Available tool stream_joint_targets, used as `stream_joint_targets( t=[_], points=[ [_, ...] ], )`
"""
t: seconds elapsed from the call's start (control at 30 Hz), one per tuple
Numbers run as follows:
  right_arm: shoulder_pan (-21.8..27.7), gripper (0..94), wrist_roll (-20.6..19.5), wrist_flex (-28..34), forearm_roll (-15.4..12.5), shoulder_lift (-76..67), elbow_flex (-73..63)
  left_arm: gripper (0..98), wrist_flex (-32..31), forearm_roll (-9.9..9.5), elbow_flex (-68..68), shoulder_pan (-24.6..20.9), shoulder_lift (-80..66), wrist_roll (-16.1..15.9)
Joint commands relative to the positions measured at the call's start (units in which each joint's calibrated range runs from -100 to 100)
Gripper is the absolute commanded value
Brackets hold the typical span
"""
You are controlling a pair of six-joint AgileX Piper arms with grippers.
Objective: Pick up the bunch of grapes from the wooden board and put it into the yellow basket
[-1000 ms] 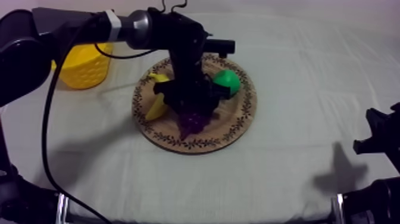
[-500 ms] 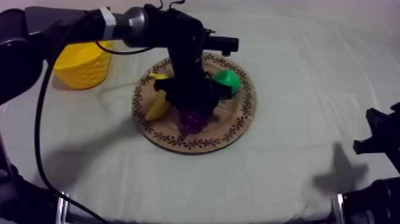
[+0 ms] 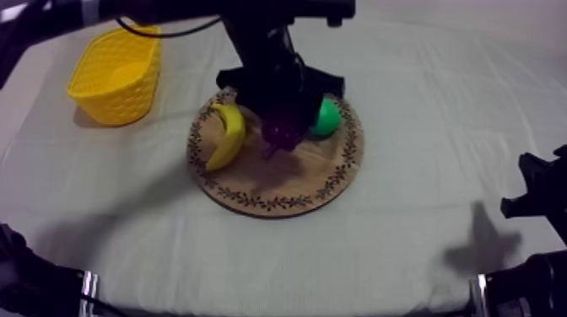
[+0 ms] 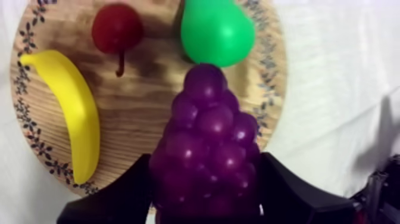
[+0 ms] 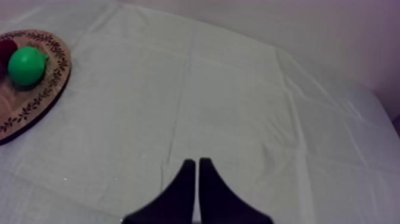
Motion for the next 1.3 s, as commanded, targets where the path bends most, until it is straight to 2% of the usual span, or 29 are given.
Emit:
stream_joint_targets(
  t=[0.0, 0.33, 0.57, 0.87, 1.27],
  points=[
    [-0.02, 0.3, 0.01, 0.02, 0.03, 0.0, -0.04, 45.1, 0.65, -0.02, -0.45, 0.02, -1.37, -0.01],
    [-0.02, 0.3, 0.01, 0.02, 0.03, 0.0, -0.04, 45.2, 1.72, -0.11, -1.54, -0.74, -4.93, -0.5],
    [-0.02, 0.3, 0.01, 0.02, 0.03, 0.0, -0.04, 45.0, 1.75, -0.34, -1.1, -3.22, -6.98, -1.42],
    [-0.02, 0.3, 0.01, 0.02, 0.03, 0.0, -0.04, 44.9, 2.24, -0.82, -0.14, -9.36, -8.86, -3.51],
    [-0.02, 0.3, 0.01, 0.02, 0.03, 0.0, -0.04, 44.8, 2.32, -1.5, 2.19, -19.74, -10.7, -7.2]
  ],
)
